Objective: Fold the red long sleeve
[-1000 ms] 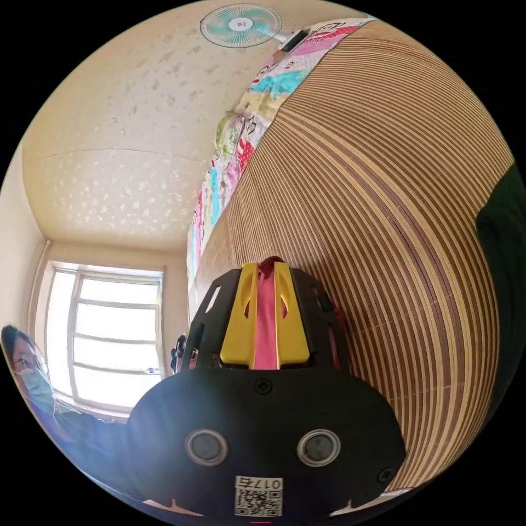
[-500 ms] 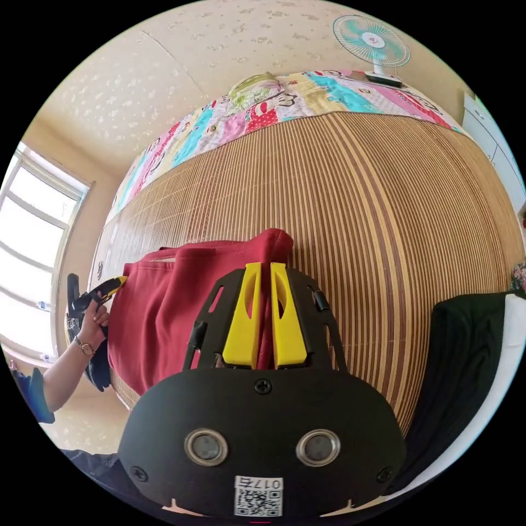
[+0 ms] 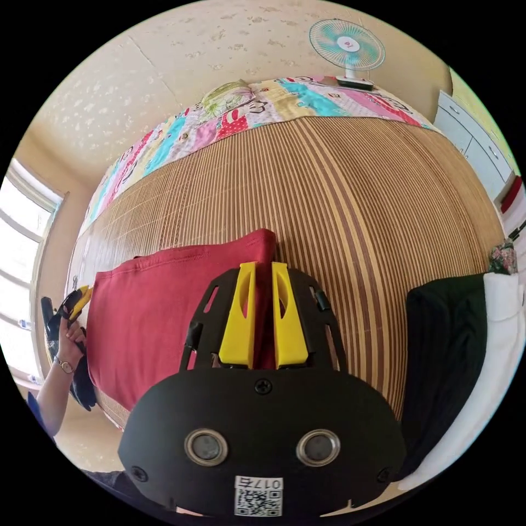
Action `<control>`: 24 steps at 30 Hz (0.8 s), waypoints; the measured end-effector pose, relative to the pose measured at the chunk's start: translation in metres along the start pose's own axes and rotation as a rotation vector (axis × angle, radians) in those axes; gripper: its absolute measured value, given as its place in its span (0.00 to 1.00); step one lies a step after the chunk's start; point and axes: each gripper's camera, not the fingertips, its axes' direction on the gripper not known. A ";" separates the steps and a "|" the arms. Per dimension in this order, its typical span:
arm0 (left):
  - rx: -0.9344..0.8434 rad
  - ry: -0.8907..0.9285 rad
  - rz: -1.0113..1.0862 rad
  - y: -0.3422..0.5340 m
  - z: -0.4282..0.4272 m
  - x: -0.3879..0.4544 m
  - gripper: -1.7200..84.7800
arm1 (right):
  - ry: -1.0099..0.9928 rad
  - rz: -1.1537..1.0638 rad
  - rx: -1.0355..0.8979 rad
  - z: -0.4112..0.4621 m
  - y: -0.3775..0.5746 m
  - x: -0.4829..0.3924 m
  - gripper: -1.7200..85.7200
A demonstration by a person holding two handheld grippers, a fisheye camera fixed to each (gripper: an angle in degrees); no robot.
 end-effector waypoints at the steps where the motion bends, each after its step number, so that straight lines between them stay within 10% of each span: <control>1: 0.006 0.003 -0.008 0.007 -0.008 0.000 0.15 | 0.021 -0.019 0.012 -0.014 0.001 -0.010 0.09; 14: -0.285 0.063 -0.158 0.150 -0.024 -0.010 0.20 | -0.550 -0.541 -0.341 -0.008 0.029 -0.280 0.07; 24: -0.184 0.095 0.010 0.167 -0.031 0.033 0.10 | -0.321 -0.497 -0.702 0.062 0.008 -0.411 0.22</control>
